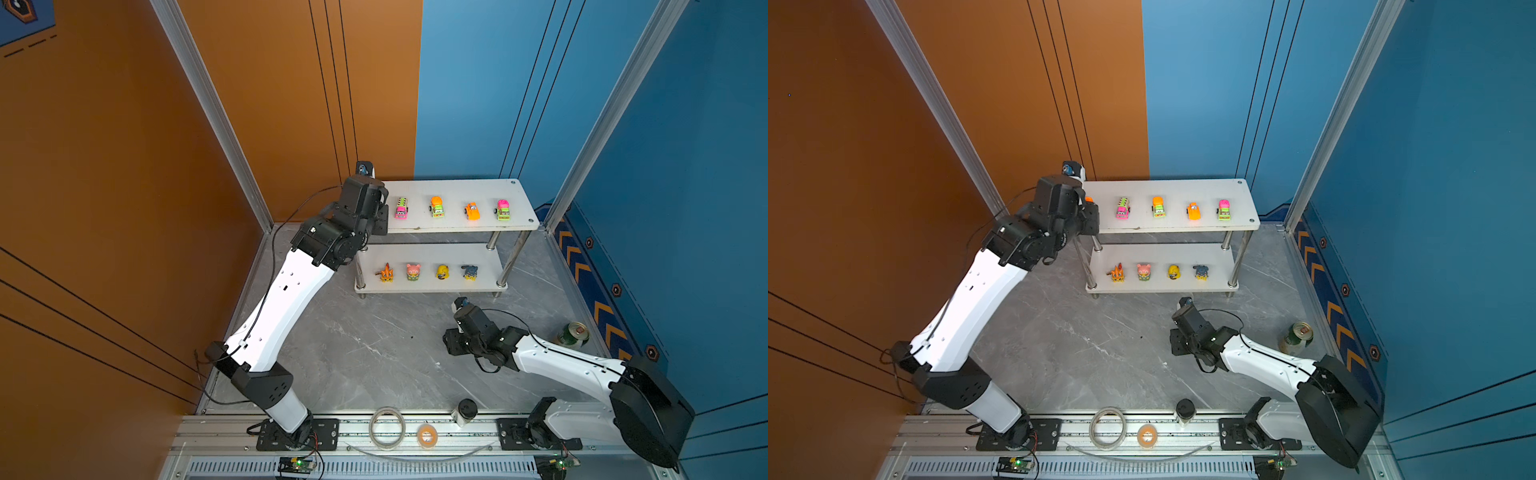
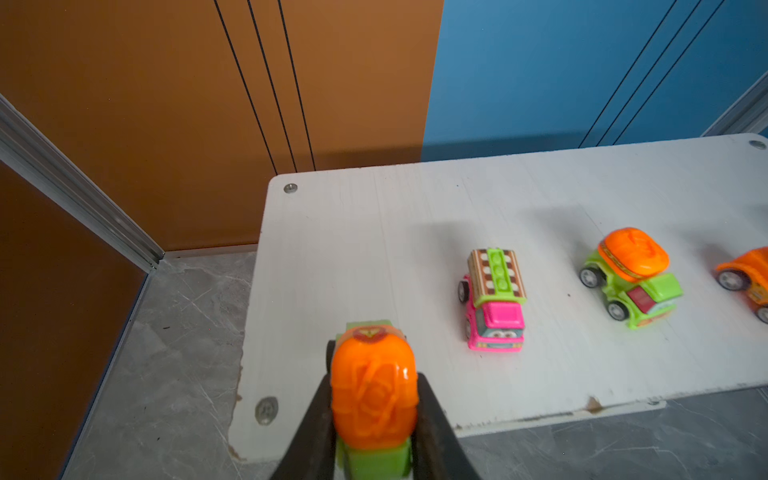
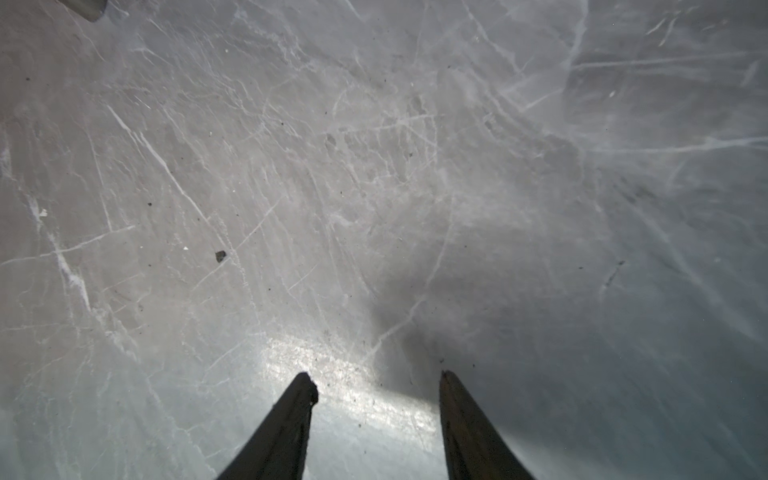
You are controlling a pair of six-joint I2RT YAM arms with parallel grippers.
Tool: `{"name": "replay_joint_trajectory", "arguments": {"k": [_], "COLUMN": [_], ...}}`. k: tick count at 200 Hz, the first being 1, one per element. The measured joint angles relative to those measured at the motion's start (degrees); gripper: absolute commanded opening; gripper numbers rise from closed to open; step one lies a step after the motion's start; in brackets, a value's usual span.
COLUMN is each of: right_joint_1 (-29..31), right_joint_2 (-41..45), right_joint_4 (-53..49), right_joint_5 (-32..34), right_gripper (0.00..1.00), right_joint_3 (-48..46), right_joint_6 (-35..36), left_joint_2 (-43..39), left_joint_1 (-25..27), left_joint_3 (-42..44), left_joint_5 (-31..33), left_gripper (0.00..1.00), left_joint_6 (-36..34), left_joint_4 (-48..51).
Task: Place and organize the plastic toys onto the shelf
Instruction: 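Lift the green car with the left gripper up over the top shelf, then lower the green car onto the top shelf beside the pink car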
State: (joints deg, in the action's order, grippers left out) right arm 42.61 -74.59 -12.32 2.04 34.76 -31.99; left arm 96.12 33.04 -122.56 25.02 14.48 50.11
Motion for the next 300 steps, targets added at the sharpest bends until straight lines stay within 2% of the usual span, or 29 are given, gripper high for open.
{"name": "replay_joint_trajectory", "arguments": {"k": [49, 115, 182, 241, 300], "right_joint_1": [0.55, 0.59, 1.49, 1.77, 1.77], "right_joint_2": [-3.61, -4.2, -4.94, -4.94, -4.94], "right_joint_4": [1.88, 2.75, 3.02, 3.02, 3.02], "right_joint_5": [-0.59, -0.79, -0.81, -0.79, -0.79], "right_gripper": [0.51, 0.51, 0.51, 0.51, 0.51], "right_joint_3": [0.17, 0.81, 0.83, 0.83, 0.83], "right_joint_6": [0.0, 0.02, 0.0, 0.0, 0.0], "left_joint_2": [9.57, 10.38, 8.9, 8.9, 8.9], "left_joint_1": [-4.28, -5.92, -6.1, -6.49, -7.19], "left_joint_3": [-10.43, -9.97, -8.66, -8.66, -8.66], "left_joint_5": [-5.7, -9.7, -10.34, -10.29, -10.05], "left_gripper": [0.15, 0.15, 0.15, 0.23, 0.41], "left_joint_6": [-1.25, -0.5, 0.37, 0.37, 0.61], "left_joint_4": [4.7, 6.47, 7.13, 7.19, 7.39]}}
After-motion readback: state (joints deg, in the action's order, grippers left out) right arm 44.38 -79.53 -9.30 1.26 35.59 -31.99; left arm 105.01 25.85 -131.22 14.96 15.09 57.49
